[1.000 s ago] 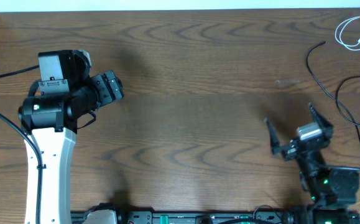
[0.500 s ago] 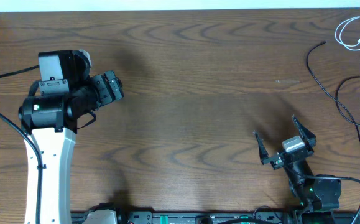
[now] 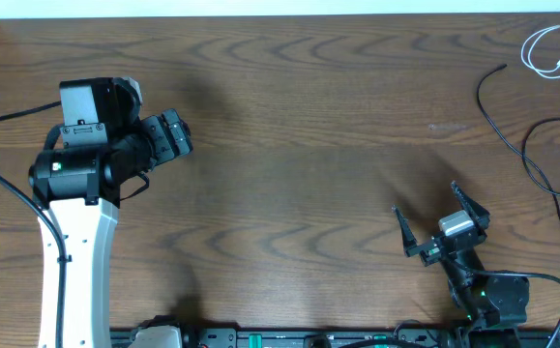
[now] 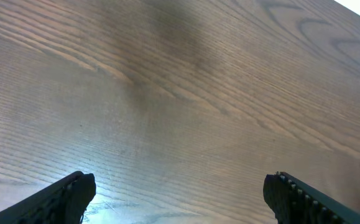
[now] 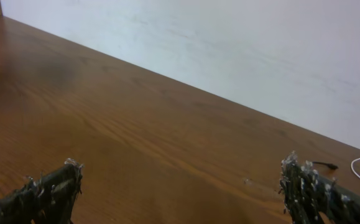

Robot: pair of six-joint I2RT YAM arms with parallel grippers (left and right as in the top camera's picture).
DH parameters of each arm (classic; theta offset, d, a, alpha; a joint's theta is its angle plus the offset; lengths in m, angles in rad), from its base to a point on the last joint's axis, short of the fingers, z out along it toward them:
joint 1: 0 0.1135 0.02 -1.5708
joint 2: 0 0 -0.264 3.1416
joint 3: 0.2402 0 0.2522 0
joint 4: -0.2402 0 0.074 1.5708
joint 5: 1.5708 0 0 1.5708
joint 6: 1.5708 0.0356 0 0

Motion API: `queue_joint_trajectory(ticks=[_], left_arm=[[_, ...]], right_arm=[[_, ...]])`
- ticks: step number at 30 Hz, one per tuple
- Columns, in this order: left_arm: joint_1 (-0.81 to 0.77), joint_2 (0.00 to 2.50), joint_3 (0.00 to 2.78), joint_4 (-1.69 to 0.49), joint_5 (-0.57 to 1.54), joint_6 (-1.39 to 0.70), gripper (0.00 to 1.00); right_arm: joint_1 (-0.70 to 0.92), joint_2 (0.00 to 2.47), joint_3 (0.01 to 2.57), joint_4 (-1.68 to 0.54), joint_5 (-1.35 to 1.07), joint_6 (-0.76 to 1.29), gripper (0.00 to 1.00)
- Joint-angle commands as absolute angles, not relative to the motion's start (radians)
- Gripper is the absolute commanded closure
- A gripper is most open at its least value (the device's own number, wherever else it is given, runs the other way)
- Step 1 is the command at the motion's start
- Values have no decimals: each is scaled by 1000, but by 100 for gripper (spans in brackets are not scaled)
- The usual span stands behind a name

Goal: Untangle cables

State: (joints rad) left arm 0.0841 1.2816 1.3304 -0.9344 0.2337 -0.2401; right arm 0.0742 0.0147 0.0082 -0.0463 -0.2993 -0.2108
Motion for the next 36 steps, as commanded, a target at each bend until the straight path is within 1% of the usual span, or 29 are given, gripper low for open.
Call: queue_joint_trajectory(ticks=[1,22,26,31,36], left_arm=[[88,1287,1344,-935,235,-249,8],[89,1285,1344,-941,212,-245,8],[88,1231,1330,-926,217,-224,8],[88,1078,1174,-749,216,-142,8],[88,875,902,-464,217,-100,8]], right_arm=[[80,6,6,-50,-309,-191,1],[80,6,6,-50,-309,-191,1],[80,6,6,-50,-309,-191,1],[80,6,6,-50,-309,-191,1],[80,6,6,-50,-309,-191,1]])
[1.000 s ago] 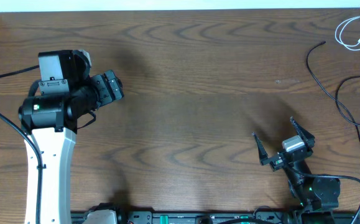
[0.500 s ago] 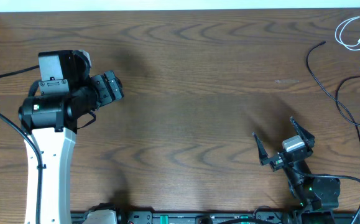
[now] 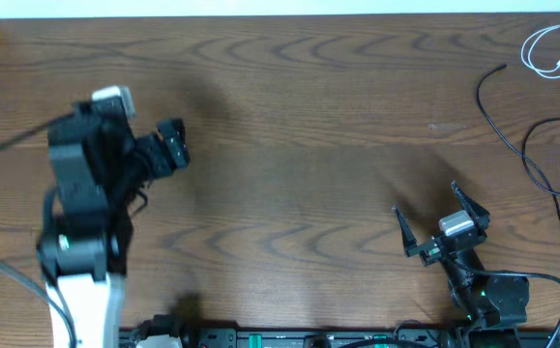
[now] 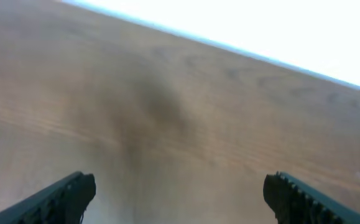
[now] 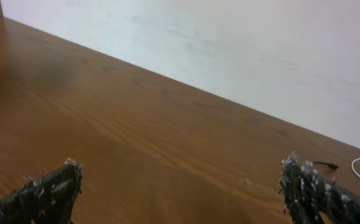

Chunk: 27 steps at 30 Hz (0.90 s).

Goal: Untangle cables

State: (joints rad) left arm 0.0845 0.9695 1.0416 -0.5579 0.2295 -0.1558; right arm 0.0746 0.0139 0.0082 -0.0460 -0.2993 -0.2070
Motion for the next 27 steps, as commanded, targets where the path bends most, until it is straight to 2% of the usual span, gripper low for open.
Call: queue_joint_trajectory(ticks=[1,13,27], left_arm=[[88,832,842,-403,219,-97,8],[-2,438,291,15,197,77,8],[-11,121,3,54,114,101,8]], right_arm=[[80,6,6,-50,-309,-191,1],[80,6,6,-50,-309,-191,1],[80,6,6,-50,-309,-191,1]])
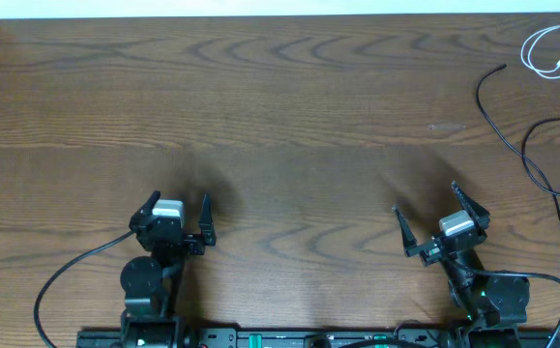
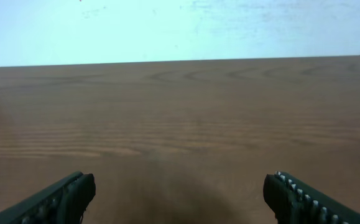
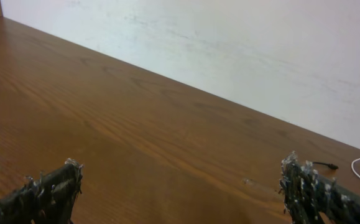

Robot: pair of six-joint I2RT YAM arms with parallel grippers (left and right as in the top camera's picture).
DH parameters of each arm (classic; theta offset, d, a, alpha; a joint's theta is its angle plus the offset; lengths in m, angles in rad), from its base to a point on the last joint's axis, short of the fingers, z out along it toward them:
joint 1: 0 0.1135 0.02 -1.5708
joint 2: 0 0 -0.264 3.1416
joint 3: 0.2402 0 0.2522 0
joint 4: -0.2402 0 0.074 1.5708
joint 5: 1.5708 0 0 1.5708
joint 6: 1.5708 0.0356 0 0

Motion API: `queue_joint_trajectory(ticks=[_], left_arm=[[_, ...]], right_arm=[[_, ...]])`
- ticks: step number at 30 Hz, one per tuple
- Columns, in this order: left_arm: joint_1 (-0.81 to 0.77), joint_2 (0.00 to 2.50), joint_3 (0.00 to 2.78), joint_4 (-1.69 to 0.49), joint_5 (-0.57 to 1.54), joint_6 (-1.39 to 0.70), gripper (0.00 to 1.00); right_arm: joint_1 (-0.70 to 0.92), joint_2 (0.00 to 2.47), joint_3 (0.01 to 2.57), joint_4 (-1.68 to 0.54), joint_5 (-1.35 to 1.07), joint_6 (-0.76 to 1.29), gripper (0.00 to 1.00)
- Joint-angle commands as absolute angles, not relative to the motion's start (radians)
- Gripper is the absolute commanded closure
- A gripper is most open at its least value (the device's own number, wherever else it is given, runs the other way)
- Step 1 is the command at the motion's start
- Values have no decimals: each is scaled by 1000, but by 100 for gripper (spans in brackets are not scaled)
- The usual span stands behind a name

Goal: Untangle cables

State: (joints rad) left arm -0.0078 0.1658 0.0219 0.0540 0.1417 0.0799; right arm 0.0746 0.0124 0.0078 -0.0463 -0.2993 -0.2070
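A coiled white cable [image 1: 553, 53] lies at the far right corner of the table. Black cables [image 1: 531, 159] trail along the right edge, one end [image 1: 502, 68] pointing inward; that plug [image 3: 326, 165] shows in the right wrist view. My left gripper [image 1: 177, 208] rests low near the front left, open, nothing between its fingers [image 2: 68, 196]. My right gripper [image 1: 425, 211] sits near the front right, open and empty, well short of the cables.
The brown wooden table [image 1: 280, 116] spreads wide between both arms. A white wall [image 3: 229, 43] rises behind its far edge. A black rail [image 1: 289, 338] with the arm bases runs along the front edge.
My left arm has gone from raised over the left side of the table to folded low at the front left, its gripper still open. The right arm has not moved.
My left arm was stretched out high over the left of the table, gripper open and pointing down at bare wood. Then it was drawn back and tilted up. Now it sits folded at the front. The right arm and the cables kept their places throughout.
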Motion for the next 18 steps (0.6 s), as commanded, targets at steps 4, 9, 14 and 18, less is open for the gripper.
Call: queue_joint_trajectory(ticks=[4,9,14,18], left_arm=[[-11,71,4,-2,108,110,8],[-10,17,4,-65,95,120,8],[-10,1,4,-63,96,120,8],[-10,1,4,-63,96,120,8]], right_arm=[[80,6,6,-50,-309,-191,1],[80,6,6,-50,-309,-191,1],[80,6,6,-49,-309,-191,1],[80,6,6,-50,-309,-191,1]])
